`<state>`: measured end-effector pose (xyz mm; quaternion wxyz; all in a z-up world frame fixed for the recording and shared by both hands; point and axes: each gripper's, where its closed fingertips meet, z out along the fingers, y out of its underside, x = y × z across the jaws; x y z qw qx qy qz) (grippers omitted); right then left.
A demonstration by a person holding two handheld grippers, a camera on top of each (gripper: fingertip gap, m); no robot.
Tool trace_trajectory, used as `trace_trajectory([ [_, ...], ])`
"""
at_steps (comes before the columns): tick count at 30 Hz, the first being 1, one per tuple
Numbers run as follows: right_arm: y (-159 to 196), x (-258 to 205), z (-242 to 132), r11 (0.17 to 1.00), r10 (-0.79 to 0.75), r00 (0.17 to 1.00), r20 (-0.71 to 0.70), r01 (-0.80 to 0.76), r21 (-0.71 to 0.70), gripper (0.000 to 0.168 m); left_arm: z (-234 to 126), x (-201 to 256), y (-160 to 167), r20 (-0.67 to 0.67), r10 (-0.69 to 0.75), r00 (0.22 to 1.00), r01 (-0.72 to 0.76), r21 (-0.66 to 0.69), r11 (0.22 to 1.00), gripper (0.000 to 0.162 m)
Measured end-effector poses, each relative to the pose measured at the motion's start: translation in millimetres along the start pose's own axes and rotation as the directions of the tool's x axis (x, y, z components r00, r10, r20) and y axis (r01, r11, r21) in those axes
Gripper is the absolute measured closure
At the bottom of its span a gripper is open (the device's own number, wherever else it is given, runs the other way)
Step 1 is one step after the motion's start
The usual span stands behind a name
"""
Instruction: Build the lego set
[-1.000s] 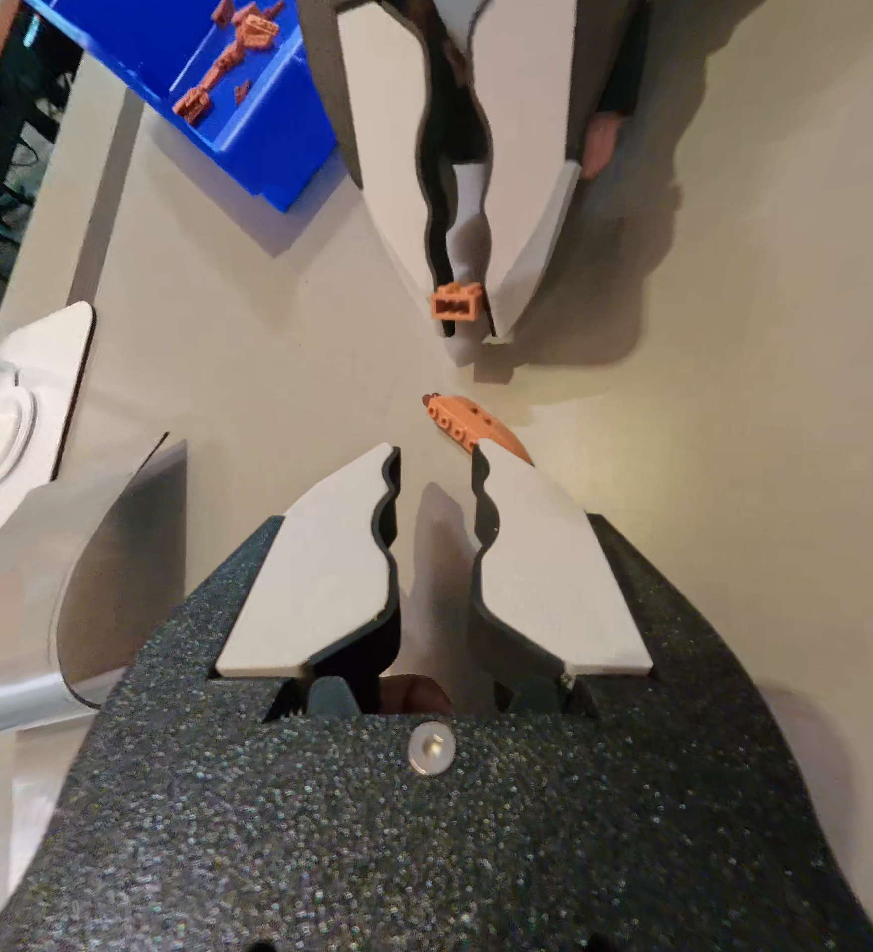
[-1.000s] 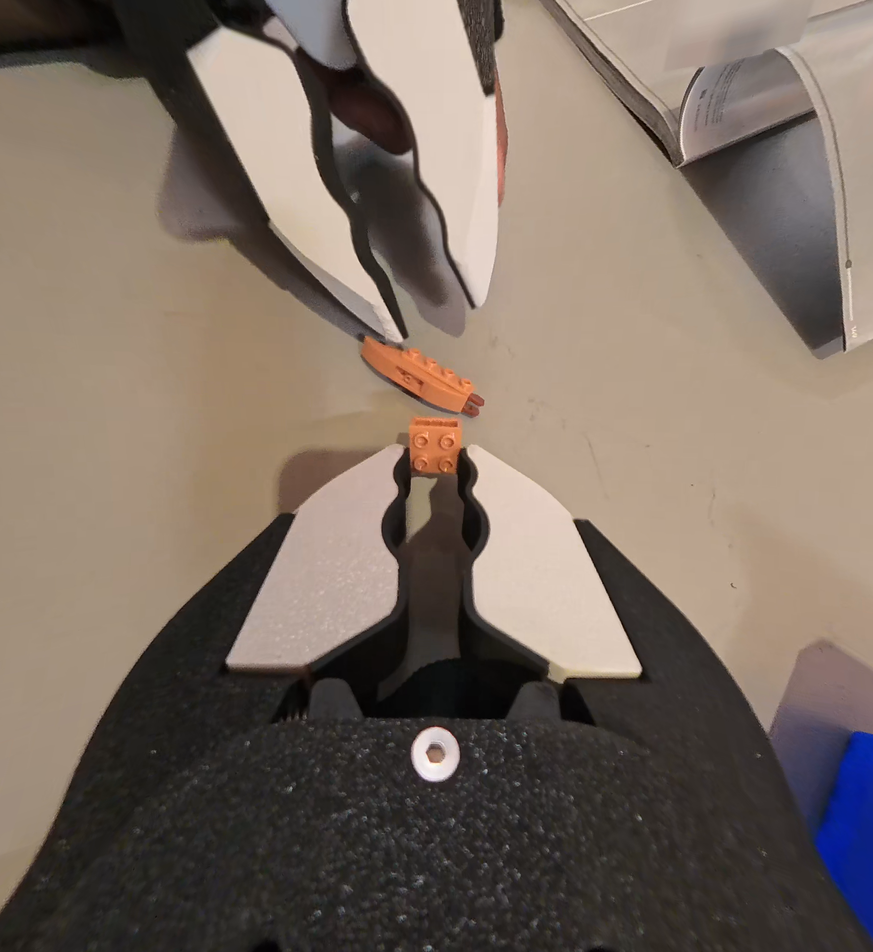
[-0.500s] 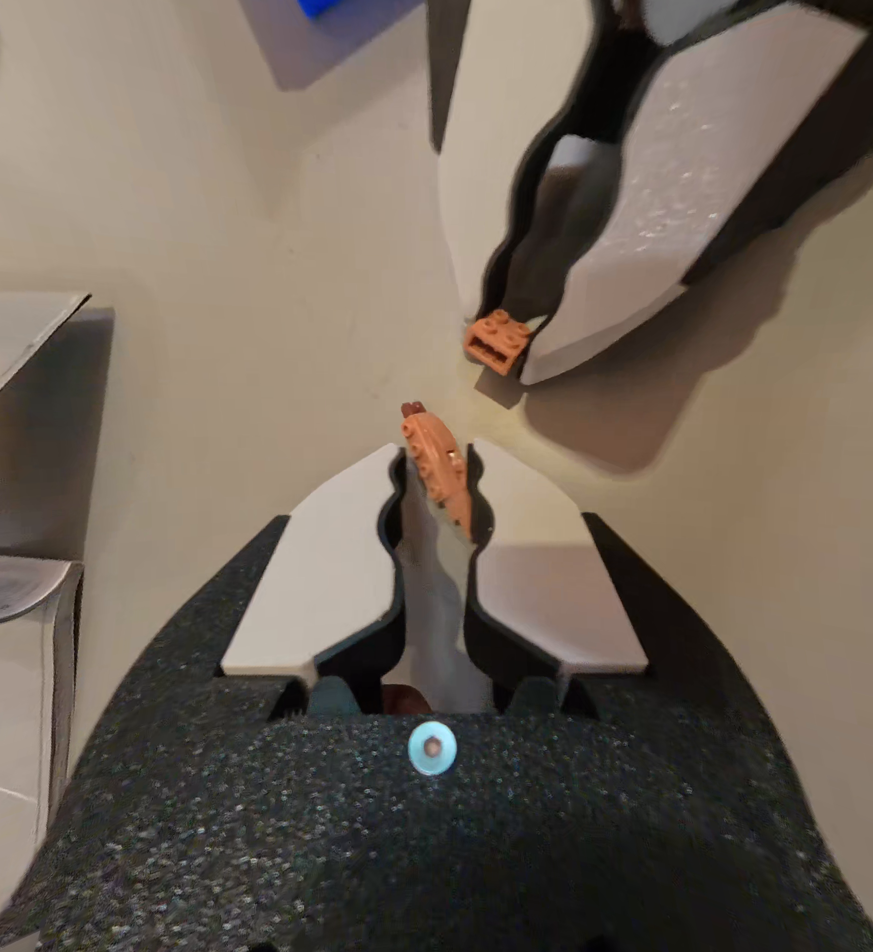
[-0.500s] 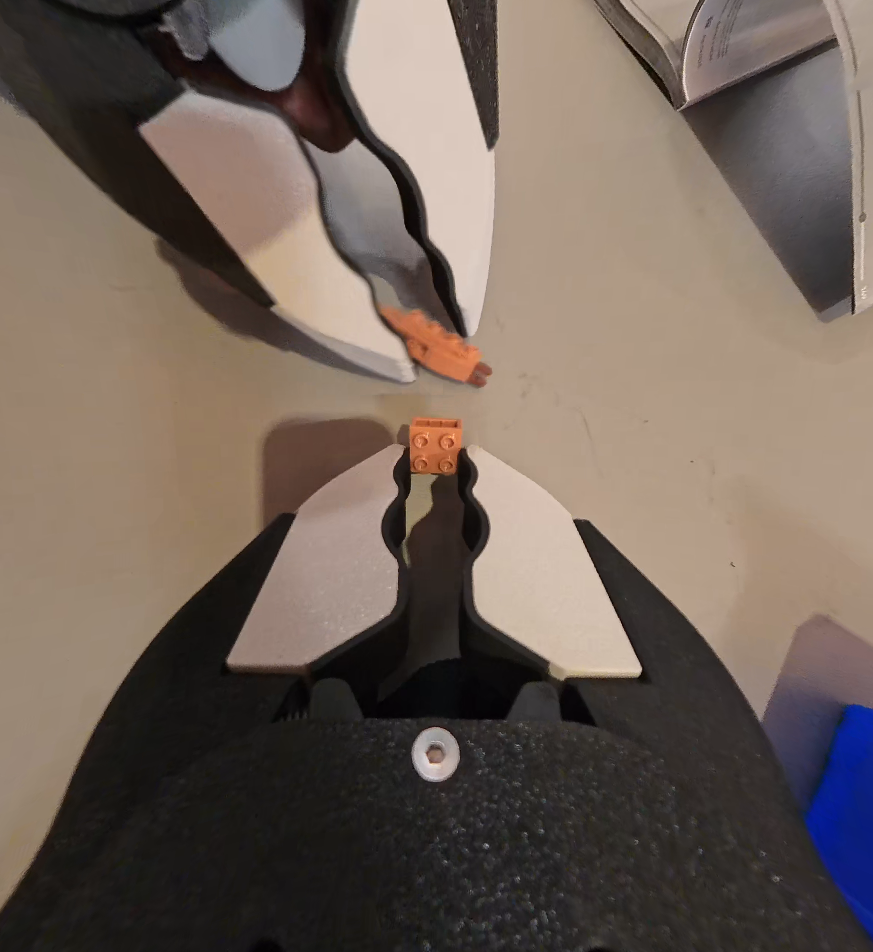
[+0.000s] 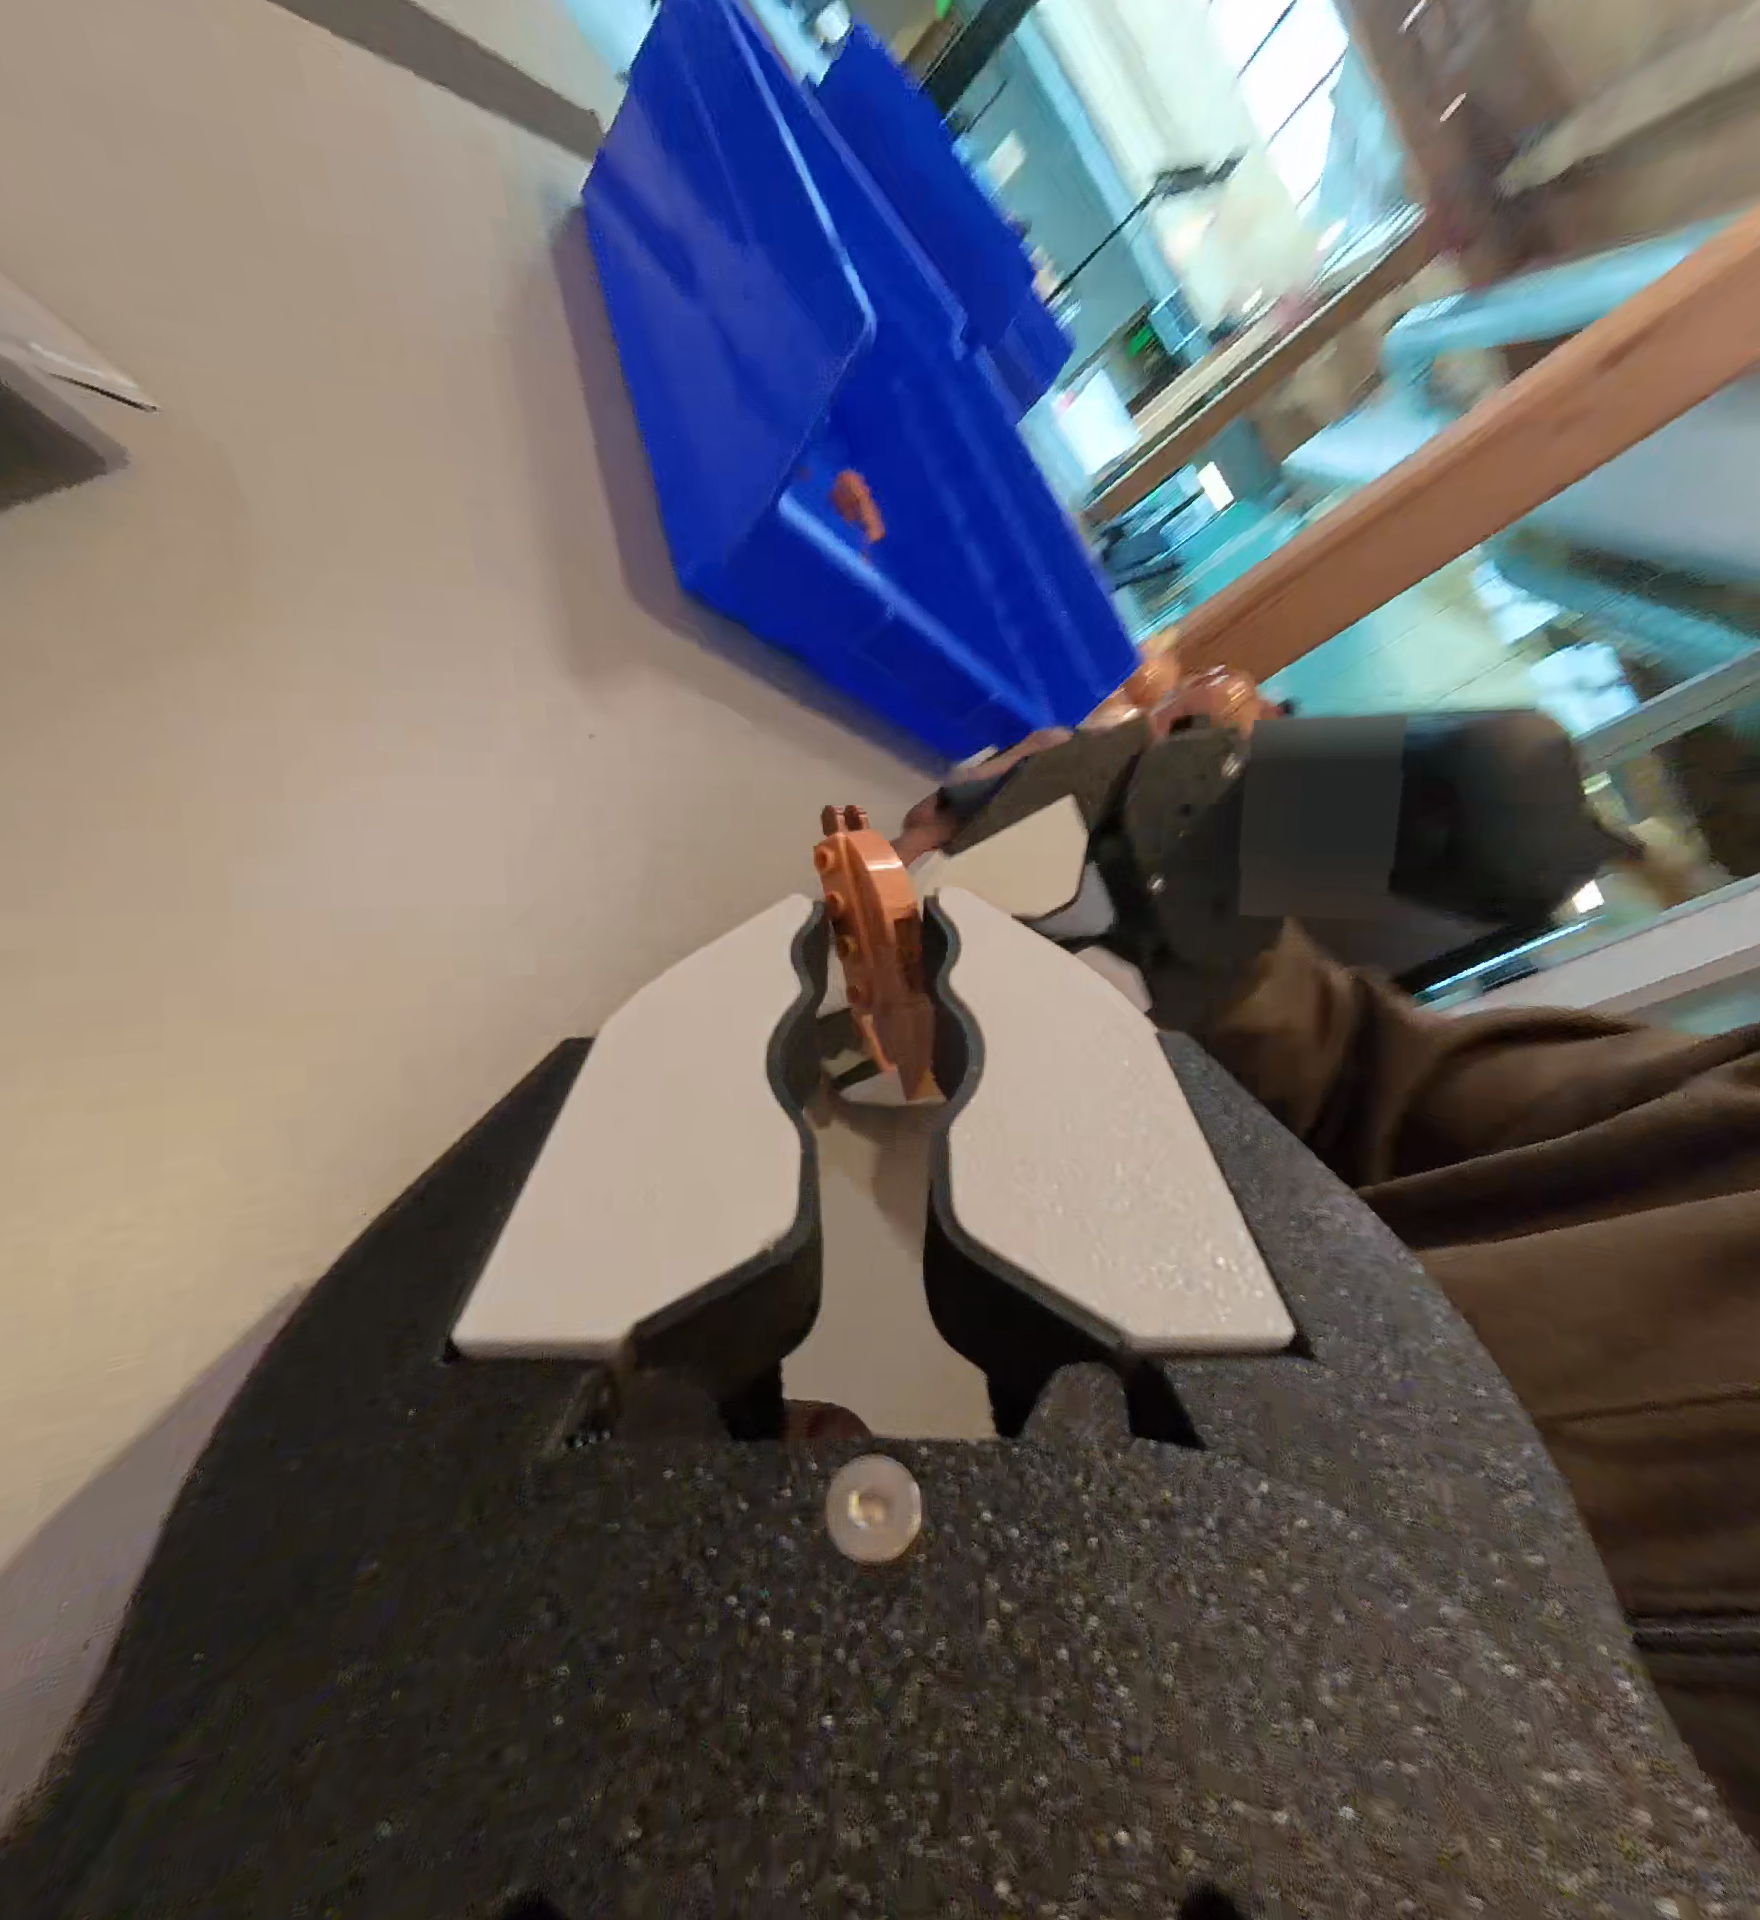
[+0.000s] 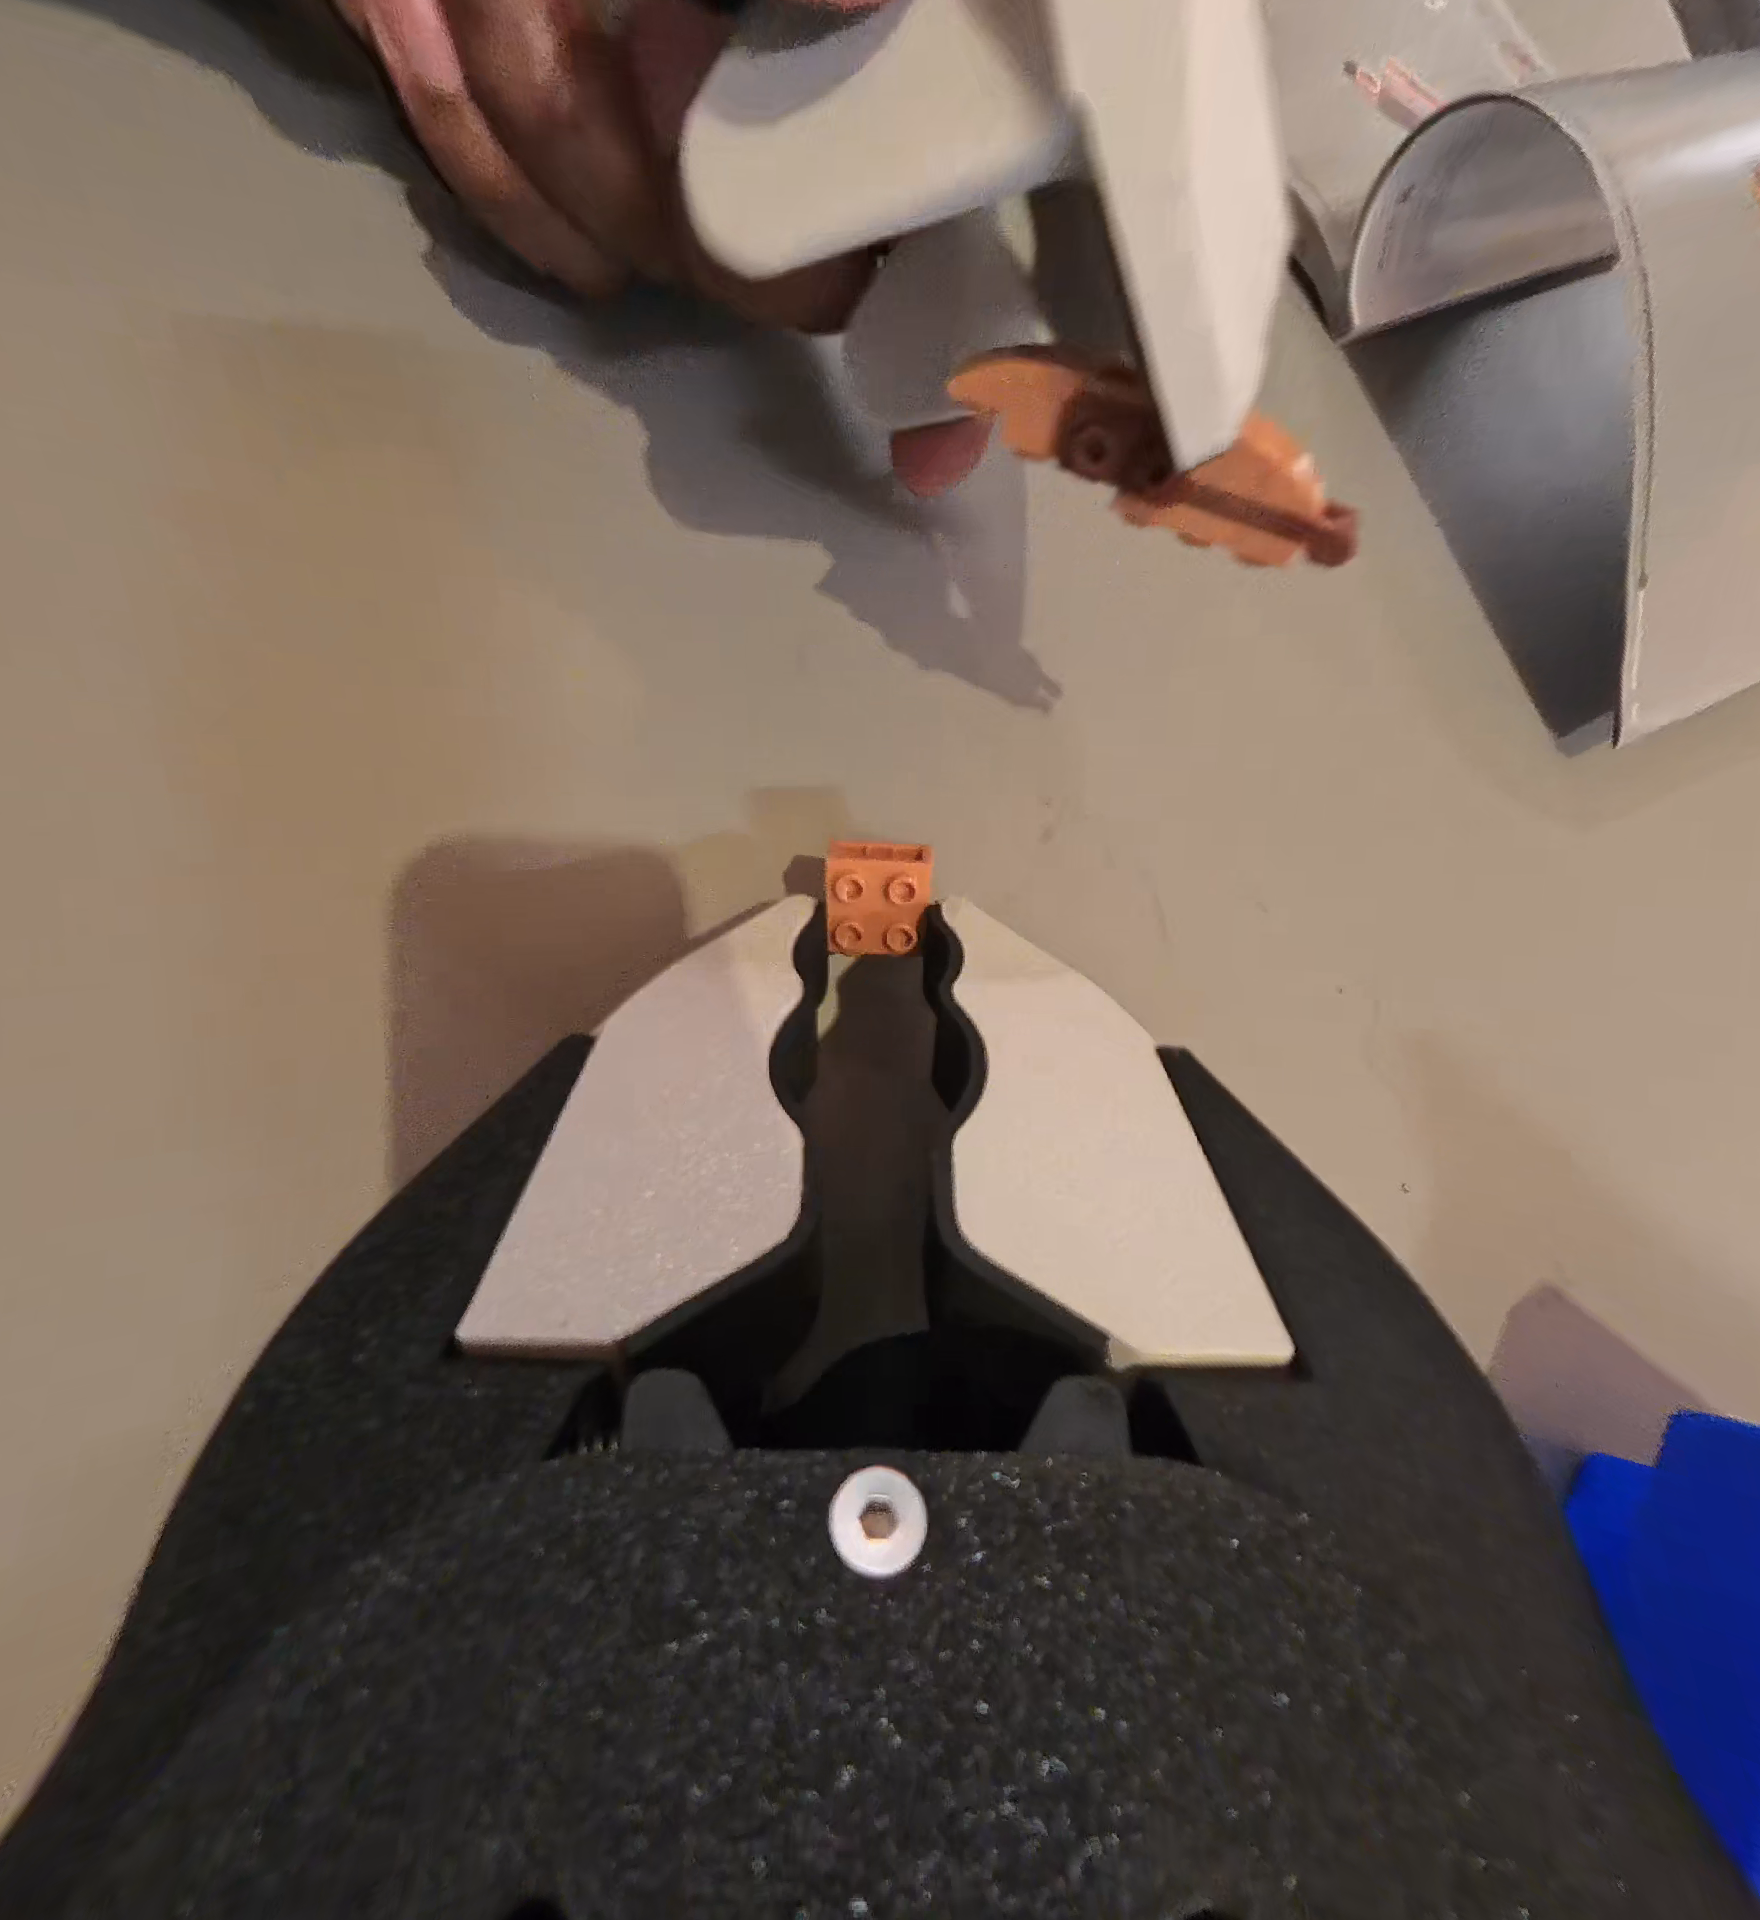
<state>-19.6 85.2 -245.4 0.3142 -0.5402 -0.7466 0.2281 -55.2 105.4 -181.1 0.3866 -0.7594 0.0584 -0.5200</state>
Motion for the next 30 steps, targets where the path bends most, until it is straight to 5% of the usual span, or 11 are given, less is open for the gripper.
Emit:
trace_trajectory([
  [6,-3.5,-2.5,-0.2,0.996,-0.088,0.996,-0.028,0.089,0.005,0.151,0.2,13.7,-9.6,-0.164,-0.134,0.977,0.149,0.083,0.985,0.145],
  [13,-10.2,6.9,-1.6,0.988,-0.143,0.983,-0.111,0.148,0.034,0.131,-0.2,20.0,-14.9,-0.242,-0.192,0.951,0.229,0.134,0.964,0.145],
  [21,-55.2,29.7,-22.0,0.936,-0.054,0.95,-0.307,0.155,0.317,0.091,7.3,39.1,-13.7,-0.368,-0.238,0.899,0.314,0.159,0.936,0.145],
  [30,-80.6,33.3,-43.7,0.862,0.042,0.929,-0.368,0.153,0.484,0.093,14.5,50.3,-8.5,-0.437,-0.261,0.861,0.361,0.161,0.919,0.145],
])
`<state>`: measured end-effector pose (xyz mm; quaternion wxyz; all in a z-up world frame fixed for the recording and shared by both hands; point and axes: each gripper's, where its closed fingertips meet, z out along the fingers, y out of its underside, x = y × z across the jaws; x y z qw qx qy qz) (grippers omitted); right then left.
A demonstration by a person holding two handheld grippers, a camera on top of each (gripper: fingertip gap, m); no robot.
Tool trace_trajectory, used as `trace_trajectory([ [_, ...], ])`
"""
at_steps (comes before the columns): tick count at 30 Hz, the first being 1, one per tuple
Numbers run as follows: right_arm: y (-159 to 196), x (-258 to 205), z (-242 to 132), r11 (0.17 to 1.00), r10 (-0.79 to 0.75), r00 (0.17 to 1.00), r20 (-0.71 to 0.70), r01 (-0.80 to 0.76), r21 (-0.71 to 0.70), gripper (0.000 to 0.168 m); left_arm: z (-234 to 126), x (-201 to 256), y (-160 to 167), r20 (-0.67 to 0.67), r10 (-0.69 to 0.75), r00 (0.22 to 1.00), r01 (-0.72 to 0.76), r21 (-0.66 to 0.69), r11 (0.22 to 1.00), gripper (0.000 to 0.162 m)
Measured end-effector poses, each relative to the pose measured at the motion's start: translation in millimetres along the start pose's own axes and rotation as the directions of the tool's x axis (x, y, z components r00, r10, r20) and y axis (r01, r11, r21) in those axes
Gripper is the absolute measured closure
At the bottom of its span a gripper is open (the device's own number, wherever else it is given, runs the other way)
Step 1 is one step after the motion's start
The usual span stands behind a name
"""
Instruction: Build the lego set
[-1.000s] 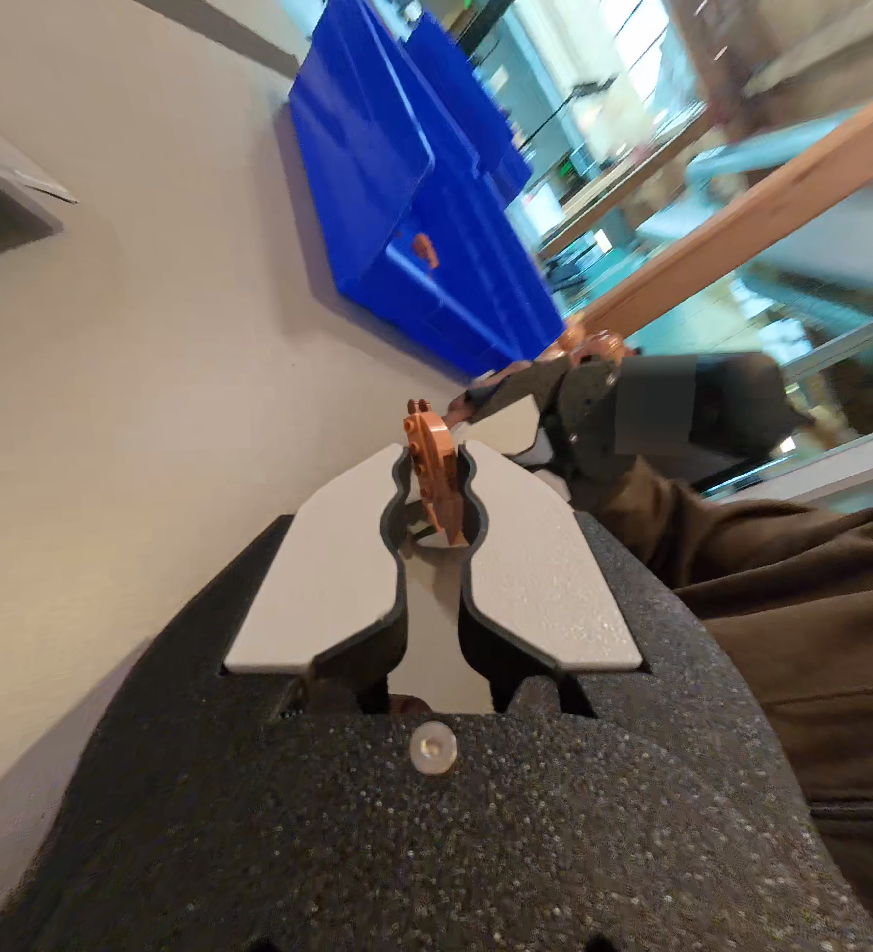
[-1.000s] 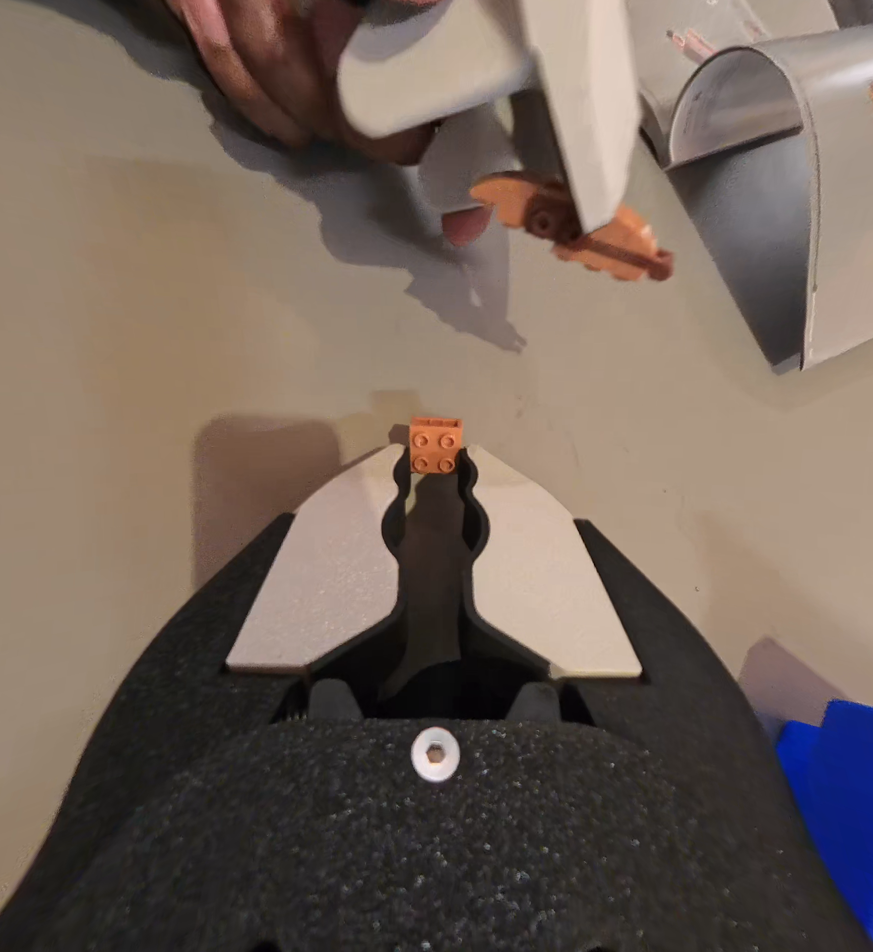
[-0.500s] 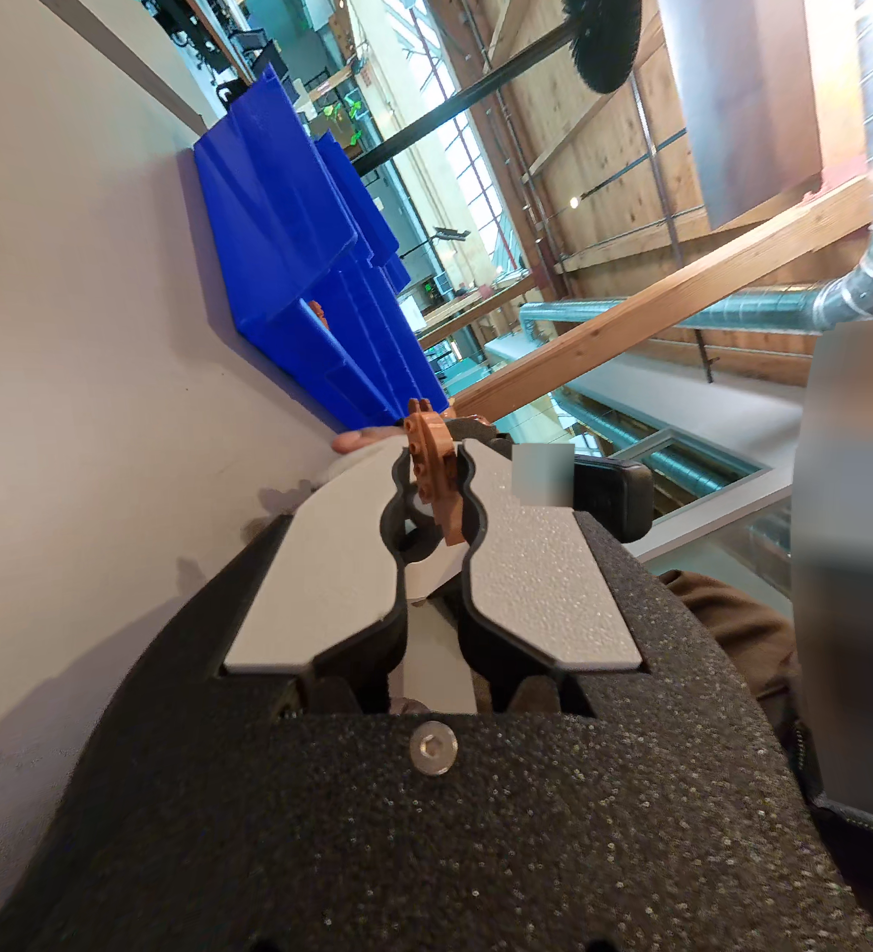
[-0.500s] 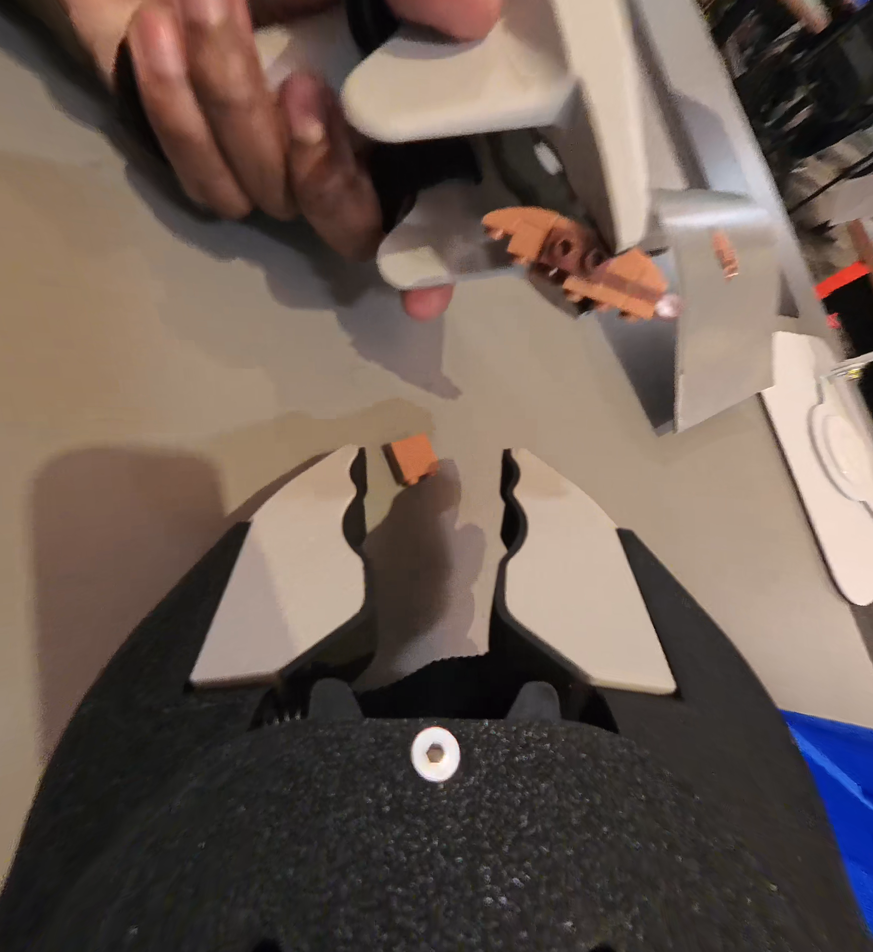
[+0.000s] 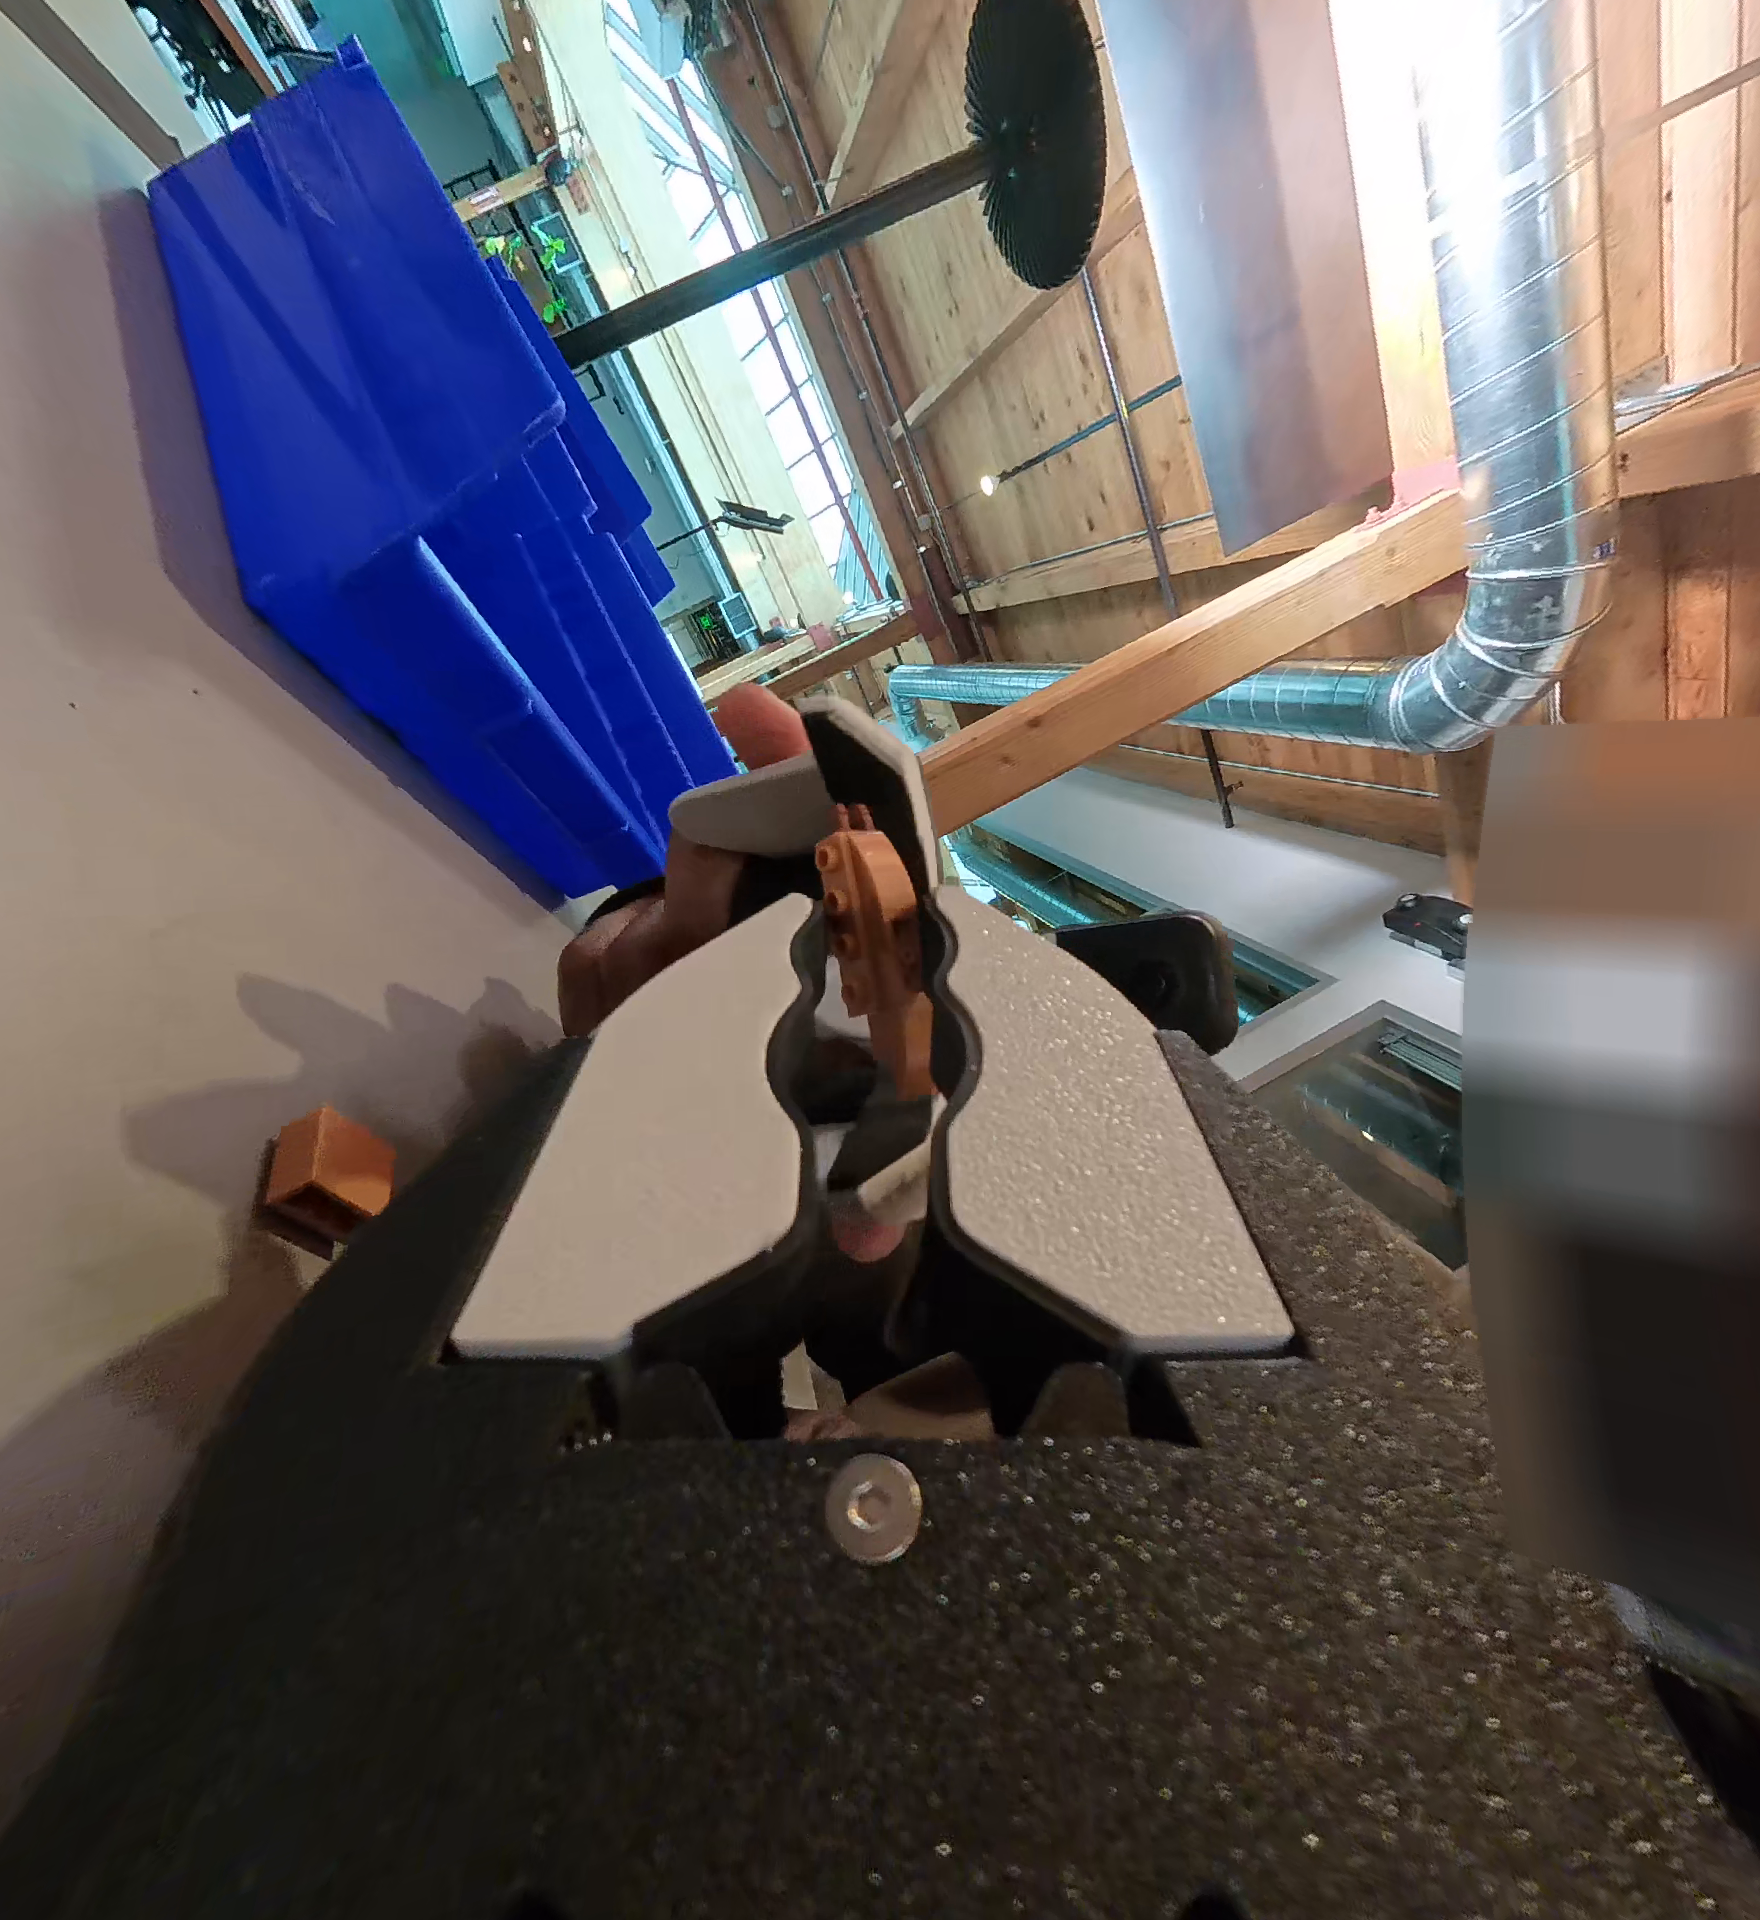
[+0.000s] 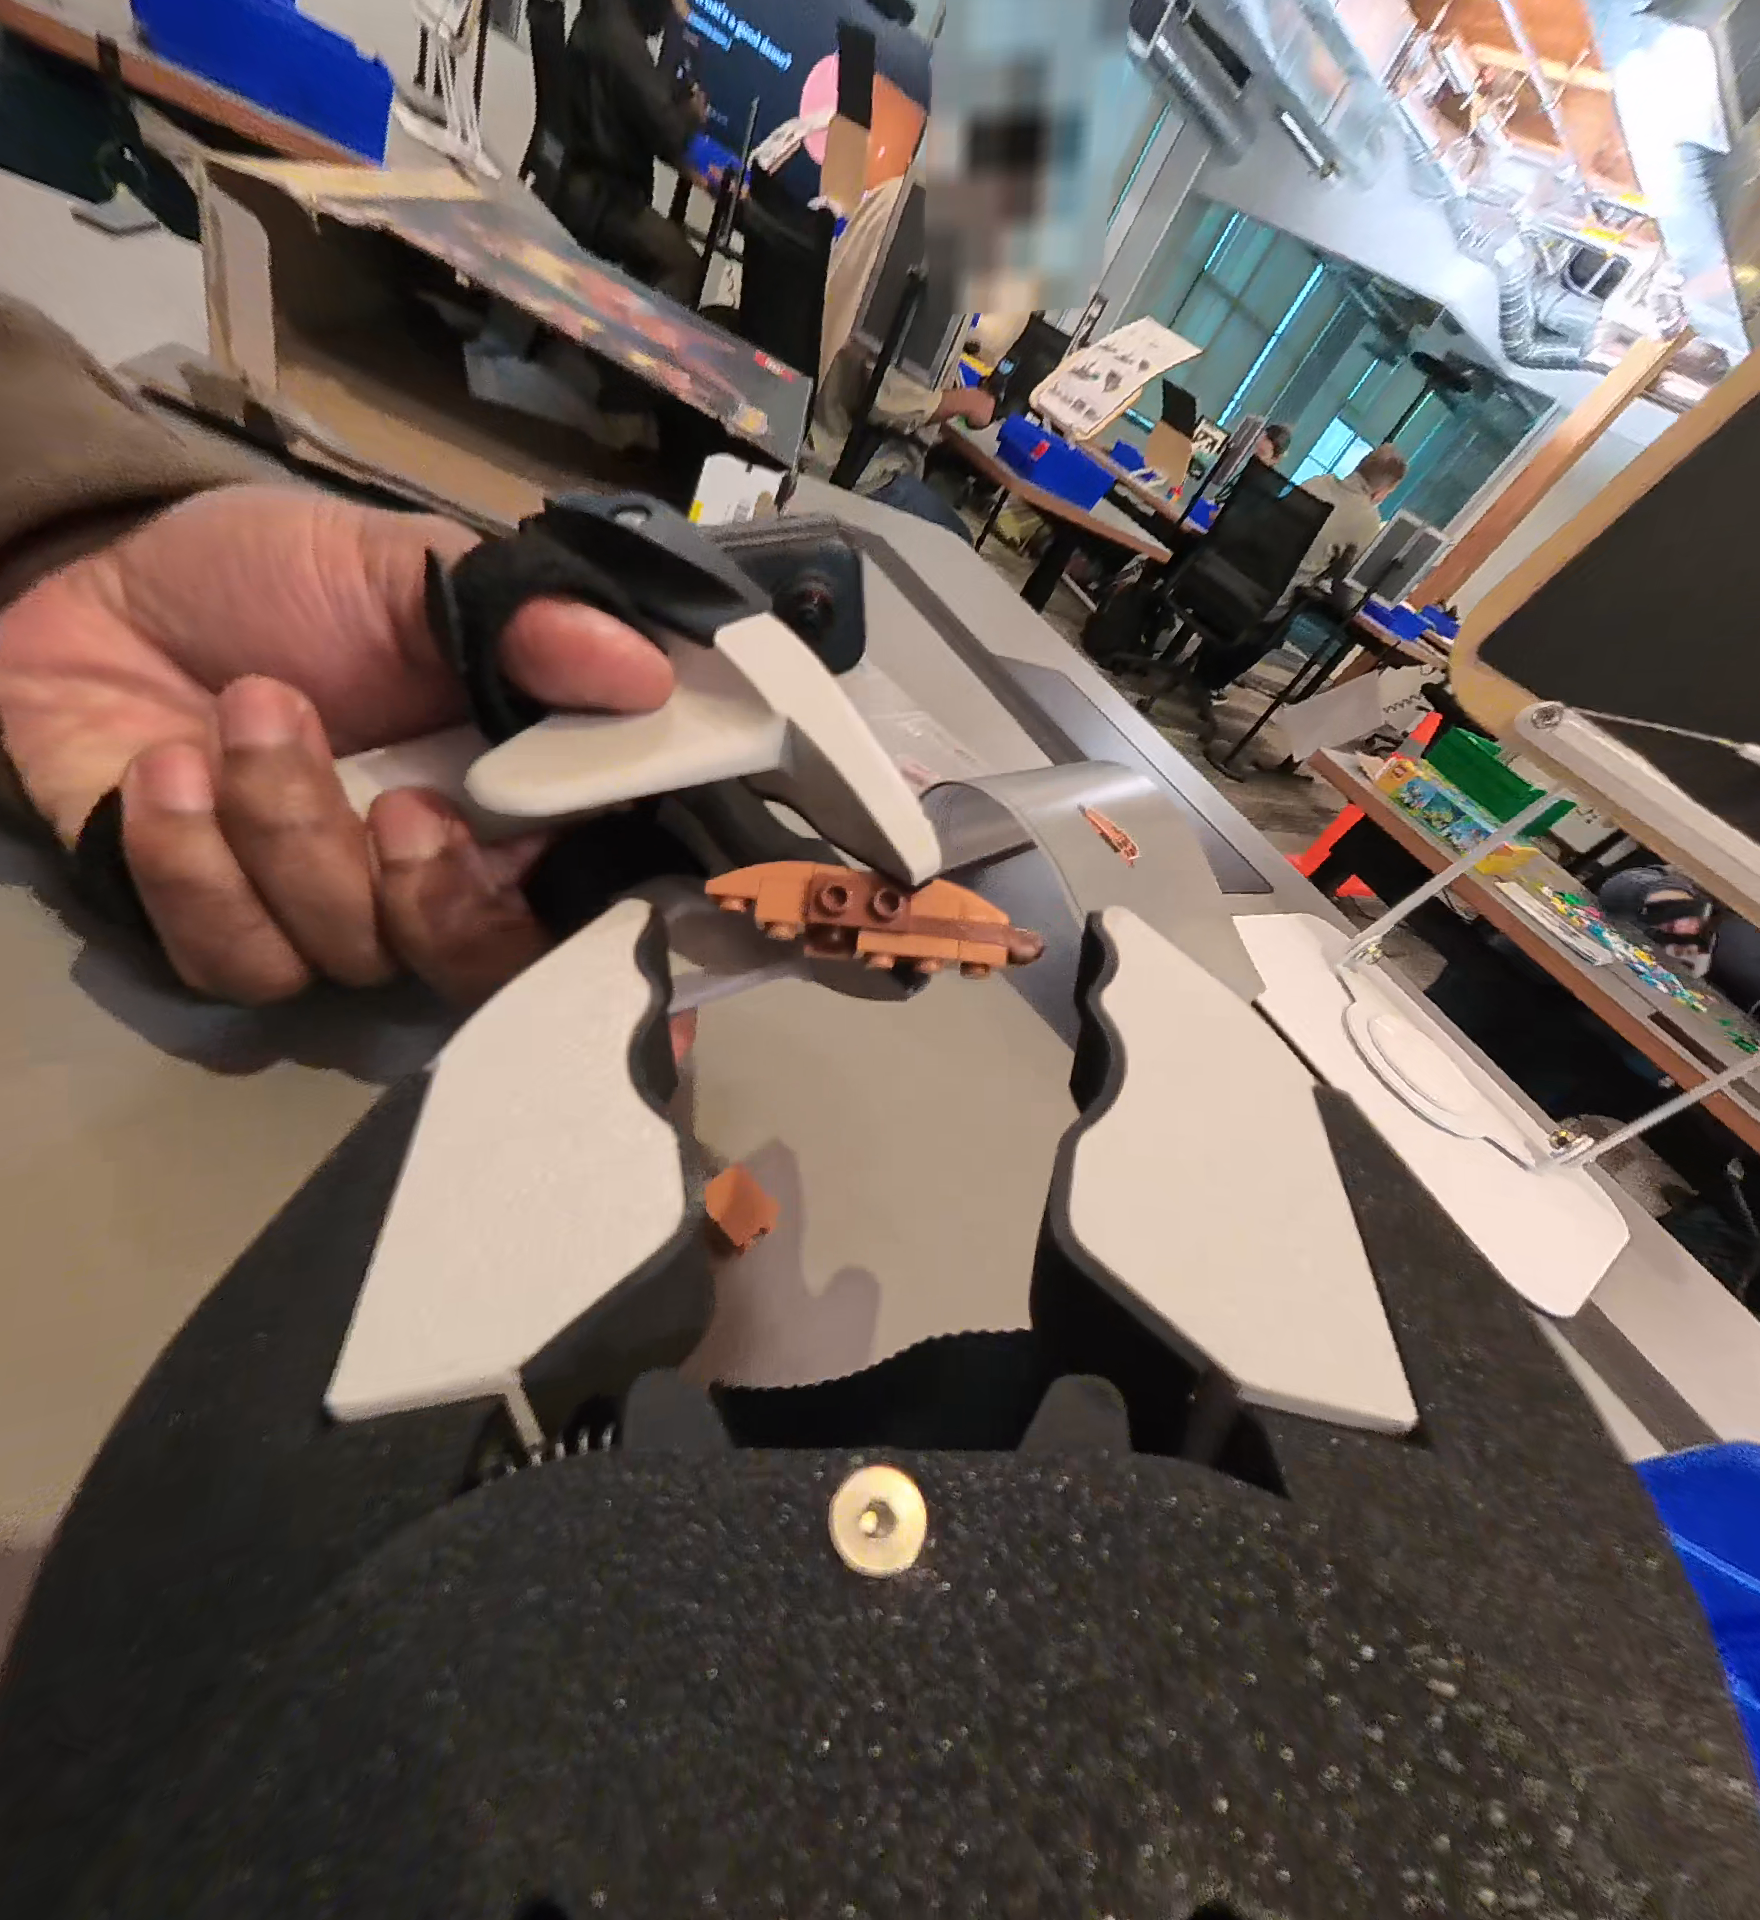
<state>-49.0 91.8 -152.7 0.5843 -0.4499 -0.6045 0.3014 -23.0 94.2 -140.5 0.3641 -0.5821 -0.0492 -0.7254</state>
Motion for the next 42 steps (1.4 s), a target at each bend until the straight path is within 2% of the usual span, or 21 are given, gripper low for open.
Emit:
trace_trajectory([
  [6,-2.4,2.0,-3.2,0.999,0.032,0.999,0.005,-0.033,0.02,0.11,0.1,1.1,-0.6,-0.015,-0.005,1.0,0.005,0.013,1.0,0.145],
  [11,-1.6,0.0,-4.5,1.0,0.007,1.0,0.025,-0.007,0.006,0.112,-0.5,0.7,1.8,0.006,0.026,1.0,-0.026,-0.03,0.999,0.144],
  [17,3.5,-4.2,-5.0,0.998,-0.033,0.998,0.062,0.035,-0.042,0.112,-4.2,-3.5,3.8,0.094,0.141,0.986,-0.127,-0.14,0.982,0.138],
  [22,14.7,-13.0,-2.2,0.983,-0.131,0.987,0.09,0.141,-0.121,0.112,-12.1,-14.4,4.7,0.236,0.285,0.929,-0.222,-0.26,0.94,0.137],
  [28,21.5,-18.9,0.2,0.964,-0.194,0.975,0.105,0.209,-0.165,0.112,-17.7,-25.4,13.5,0.328,0.409,0.851,-0.273,-0.388,0.88,0.14],
  [37,27.2,-22.3,0.7,0.939,-0.27,0.956,0.117,0.288,-0.188,0.112,-18.1,-28.6,20.2,0.327,0.352,0.877,-0.214,-0.39,0.896,0.149],
  [42,26.4,-21.8,0.0,0.936,-0.283,0.952,0.116,0.3,-0.185,0.112,-16.8,-27.3,20.1,0.295,0.278,0.914,-0.17,-0.344,0.924,0.149],
])
